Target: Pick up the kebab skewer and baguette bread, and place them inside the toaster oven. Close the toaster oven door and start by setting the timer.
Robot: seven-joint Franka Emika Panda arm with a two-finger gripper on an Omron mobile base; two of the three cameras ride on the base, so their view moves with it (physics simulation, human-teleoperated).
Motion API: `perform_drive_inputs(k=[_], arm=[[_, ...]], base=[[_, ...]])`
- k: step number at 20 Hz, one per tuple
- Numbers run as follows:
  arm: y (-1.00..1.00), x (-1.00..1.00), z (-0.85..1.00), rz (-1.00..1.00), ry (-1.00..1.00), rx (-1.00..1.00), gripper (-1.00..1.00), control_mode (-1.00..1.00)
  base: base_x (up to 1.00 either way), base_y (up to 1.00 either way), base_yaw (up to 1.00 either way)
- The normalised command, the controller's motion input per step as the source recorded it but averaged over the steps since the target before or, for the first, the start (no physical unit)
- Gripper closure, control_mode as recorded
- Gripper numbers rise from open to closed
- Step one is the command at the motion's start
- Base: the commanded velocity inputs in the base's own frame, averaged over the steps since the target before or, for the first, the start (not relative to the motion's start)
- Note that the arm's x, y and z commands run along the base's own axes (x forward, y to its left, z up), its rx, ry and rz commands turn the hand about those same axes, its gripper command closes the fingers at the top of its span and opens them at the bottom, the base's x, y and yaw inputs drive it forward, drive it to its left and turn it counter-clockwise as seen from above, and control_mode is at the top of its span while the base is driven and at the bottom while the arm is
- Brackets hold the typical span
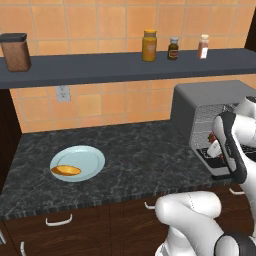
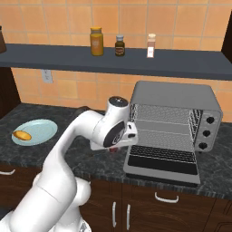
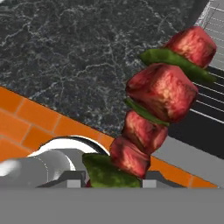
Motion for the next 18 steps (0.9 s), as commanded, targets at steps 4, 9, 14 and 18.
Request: perform_drive_inputs(k=[4, 9, 14, 18], arm=[[-0.44, 0.41, 0.01, 0.15, -0.01, 0.00, 1.00, -1.00], [-0.30, 0.43, 0.01, 0.09, 0.00, 0.00, 1.00, -1.00], [-0.39, 0.13, -0.17, 0.00, 0.00, 0.00, 1.00, -1.00], [-0.23, 0.16, -0.24, 0.00, 0.00, 0.00, 1.00, -1.00]], base=[[0.00, 0.00, 0.00], [0.00, 0.00, 0.00], [0.00, 0.00, 0.00], [0.00, 0.00, 0.00]])
